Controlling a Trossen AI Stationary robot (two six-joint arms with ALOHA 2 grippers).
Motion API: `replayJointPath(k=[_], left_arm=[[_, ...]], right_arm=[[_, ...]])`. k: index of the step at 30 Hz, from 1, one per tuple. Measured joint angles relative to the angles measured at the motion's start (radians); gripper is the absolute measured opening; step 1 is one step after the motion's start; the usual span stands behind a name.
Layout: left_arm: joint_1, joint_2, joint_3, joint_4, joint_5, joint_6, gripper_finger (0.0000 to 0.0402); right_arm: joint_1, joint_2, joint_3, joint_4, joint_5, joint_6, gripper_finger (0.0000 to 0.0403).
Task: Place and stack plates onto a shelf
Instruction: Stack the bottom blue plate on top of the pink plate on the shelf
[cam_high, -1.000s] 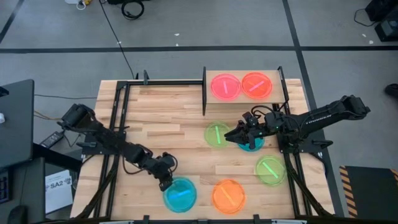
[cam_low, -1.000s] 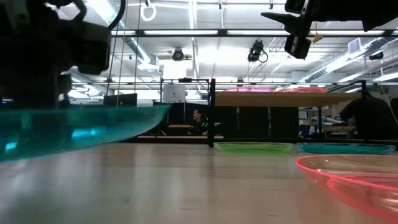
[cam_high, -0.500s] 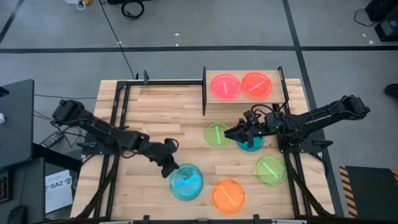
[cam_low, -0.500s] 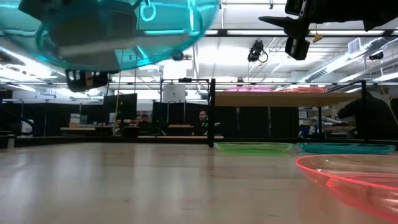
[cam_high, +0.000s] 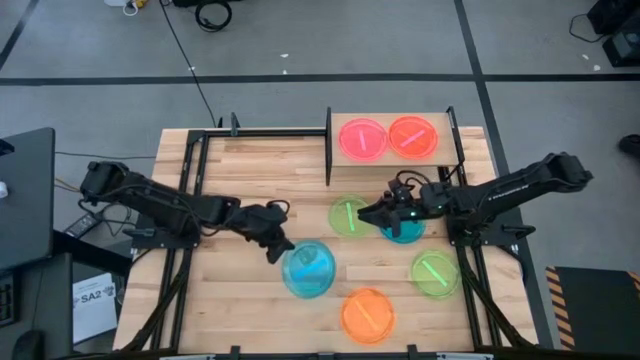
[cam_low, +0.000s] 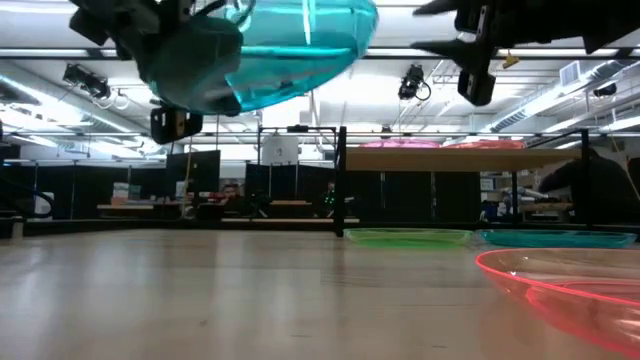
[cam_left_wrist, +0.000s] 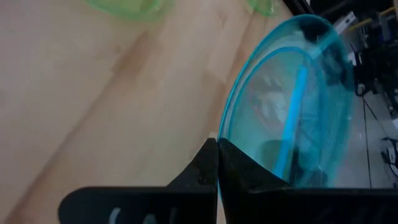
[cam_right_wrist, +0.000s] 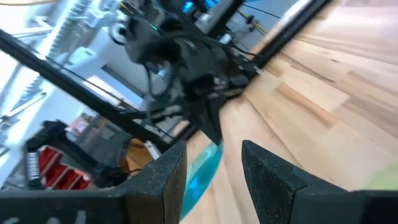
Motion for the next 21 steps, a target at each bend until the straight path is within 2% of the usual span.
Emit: replayJointPath(k=[10,21], left_arm=[[0.093,0.0,0.0,0.0,0.0,0.027,0.0002],[0.136,0.0,0.0,0.0,0.001,0.027,0.0002]], right_arm=[[0.016,0.181,0.0,0.118,0.02,0.031,0.016],[0.043,0.372,0.0,0.317,0.025,0.083,0.016]])
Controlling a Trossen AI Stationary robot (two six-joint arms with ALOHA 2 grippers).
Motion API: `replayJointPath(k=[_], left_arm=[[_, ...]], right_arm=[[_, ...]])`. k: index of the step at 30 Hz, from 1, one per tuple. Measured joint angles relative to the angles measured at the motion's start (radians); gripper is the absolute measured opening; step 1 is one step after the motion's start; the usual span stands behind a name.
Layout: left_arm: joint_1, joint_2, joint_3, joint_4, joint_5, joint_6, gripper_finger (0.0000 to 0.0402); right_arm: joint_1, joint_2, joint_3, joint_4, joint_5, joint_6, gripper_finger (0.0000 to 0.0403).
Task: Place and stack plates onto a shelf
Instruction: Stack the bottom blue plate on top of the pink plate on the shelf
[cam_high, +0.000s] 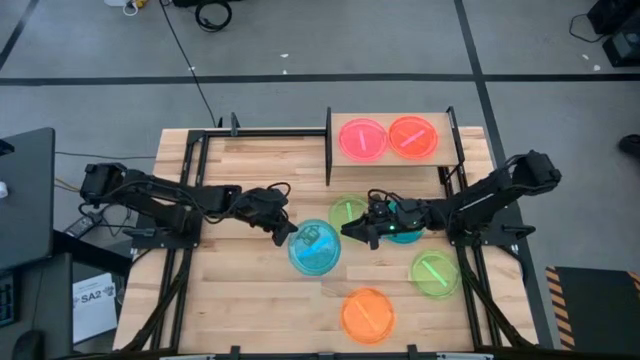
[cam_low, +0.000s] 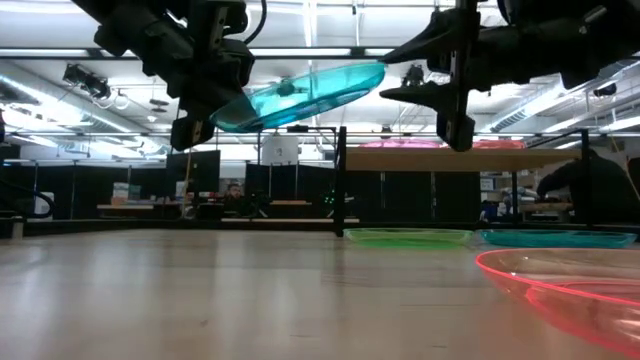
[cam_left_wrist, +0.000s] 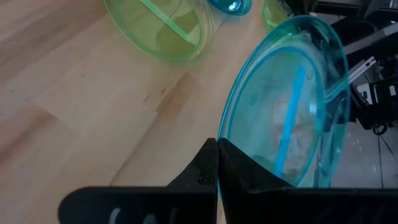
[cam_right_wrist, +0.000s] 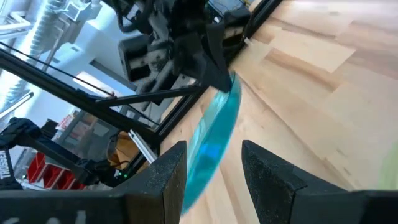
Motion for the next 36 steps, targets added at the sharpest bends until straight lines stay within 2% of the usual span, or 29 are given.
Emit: replayJointPath(k=[5,13,23,36], left_arm=[[0.007,0.0,0.0,0.0,0.0,-0.003,0.0002],[0.007,0.0,0.0,-0.023,0.001,-0.041,0.0005],[0.007,0.0,0.0,-0.069,0.044,-0.108,0.0007],[0.007,0.0,0.0,-0.071,0.045,-0.108,0.0008]], right_arm=[[0.012,0.066,0.002,0.062,0.0,0.018,0.016],[0.022,0.138,0.068,0.068,-0.001,0.028,0.016],[0.022,0.135,0.081,0.06,-0.001,0.03,0.0151],[0.022,0.136,0.08,-0.084,-0.001,0.081,0.0133]])
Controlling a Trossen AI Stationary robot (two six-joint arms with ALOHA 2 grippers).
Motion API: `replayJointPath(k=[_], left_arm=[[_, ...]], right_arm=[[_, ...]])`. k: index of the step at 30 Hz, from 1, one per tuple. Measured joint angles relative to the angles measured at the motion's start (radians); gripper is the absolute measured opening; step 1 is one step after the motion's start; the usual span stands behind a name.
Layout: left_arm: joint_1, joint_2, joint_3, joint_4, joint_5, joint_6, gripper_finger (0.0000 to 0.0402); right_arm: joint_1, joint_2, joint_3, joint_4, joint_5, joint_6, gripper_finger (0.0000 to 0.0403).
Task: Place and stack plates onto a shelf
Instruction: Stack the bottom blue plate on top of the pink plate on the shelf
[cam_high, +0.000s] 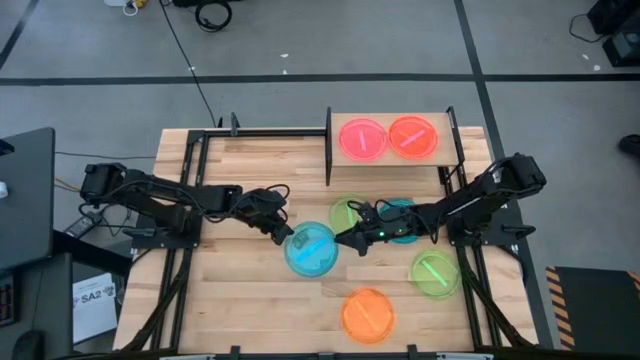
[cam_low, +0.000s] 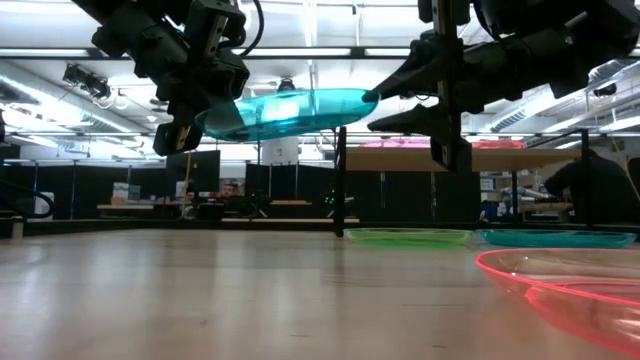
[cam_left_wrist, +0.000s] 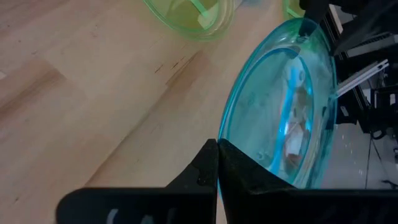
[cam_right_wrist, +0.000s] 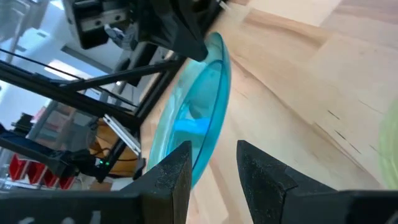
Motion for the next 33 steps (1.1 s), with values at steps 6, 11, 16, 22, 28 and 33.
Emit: replayJointPath(k=[6,11,16,22,28,33], left_arm=[[0.0,0.0,0.0,-0.001,0.0,0.0,0.0008],[0.0,0.0,0.0,0.0,0.0,0.0,0.0009],[0.0,0.0,0.0,0.003,0.0,0.0,0.0009],[0.0,0.0,0.0,0.005,0.0,0.0,0.0009],[0.0,0.0,0.0,0.012,0.0,0.0,0.0009],[-0.001,0.0,0.0,0.015,0.003,0.0,0.0009]], right_arm=[[0.0,0.0,0.0,-0.005,0.0,0.001,0.0132],[0.0,0.0,0.0,-0.007,0.0,0.0,0.0127],[0.0,0.0,0.0,-0.011,0.0,-0.002,0.0104],[0.0,0.0,0.0,-0.015,-0.001,-0.005,0.006],[0.0,0.0,-0.001,-0.023,-0.004,-0.012,0.0027],[0.0,0.0,-0.002,-0.042,-0.004,-0.013,0.0013]])
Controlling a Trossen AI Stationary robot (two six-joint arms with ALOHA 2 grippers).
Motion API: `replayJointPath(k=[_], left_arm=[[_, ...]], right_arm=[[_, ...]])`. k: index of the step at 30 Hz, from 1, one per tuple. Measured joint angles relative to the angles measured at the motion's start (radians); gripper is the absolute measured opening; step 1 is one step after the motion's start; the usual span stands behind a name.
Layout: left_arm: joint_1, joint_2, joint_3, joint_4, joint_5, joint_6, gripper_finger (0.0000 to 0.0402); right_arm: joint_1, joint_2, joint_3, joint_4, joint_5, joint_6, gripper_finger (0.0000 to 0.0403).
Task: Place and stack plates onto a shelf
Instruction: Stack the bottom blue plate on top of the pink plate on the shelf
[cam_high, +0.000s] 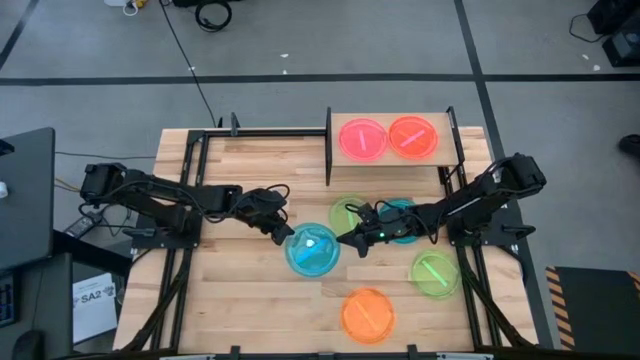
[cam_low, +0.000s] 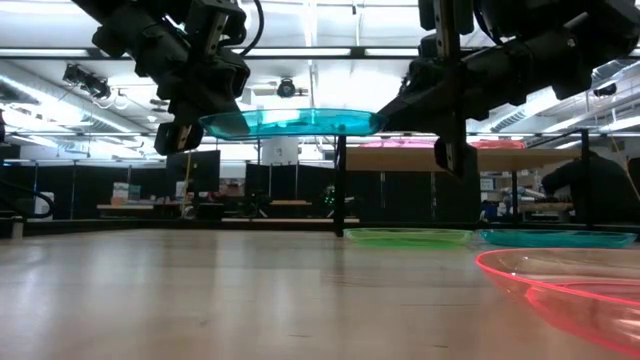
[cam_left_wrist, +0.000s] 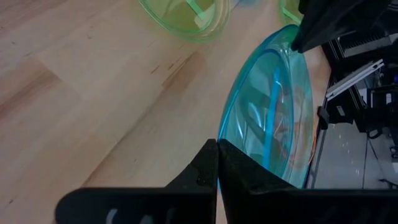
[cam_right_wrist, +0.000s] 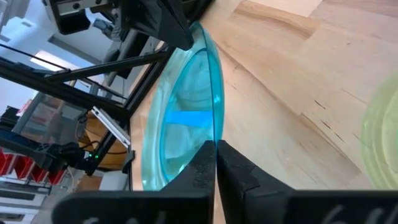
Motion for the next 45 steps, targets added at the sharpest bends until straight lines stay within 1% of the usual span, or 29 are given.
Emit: replayJointPath(k=[7,10,19,23,33,39,45], left_arm=[[0.0,0.0,0.0,0.002,0.0,0.002,0.0009],[0.0,0.0,0.0,0.004,0.0,0.017,0.0018],[0.0,0.0,0.0,0.009,-0.002,0.043,0.0101],[0.001,0.0,0.0,0.009,0.035,0.062,0.0121],[0.001,-0.017,0.0,0.021,0.027,0.064,0.0123],[0.001,-0.079,0.0,0.008,0.032,0.064,0.0123],[0.001,-0.114,0.0,-0.004,0.05,0.064,0.0123]], right_arm=[[0.0,0.0,0.0,-0.008,0.001,0.0,0.0011],[0.0,0.0,0.0,-0.011,0.003,-0.001,0.001],[-0.001,0.0,0.0,-0.008,0.005,-0.002,0.0009],[-0.003,0.0,0.0,-0.008,0.005,-0.002,0.0009],[-0.024,0.0,0.001,-0.011,-0.004,-0.005,0.0009],[-0.03,0.0,0.001,-0.012,-0.004,-0.005,0.0008],[-0.03,0.0,0.001,-0.016,-0.005,-0.005,0.0008]])
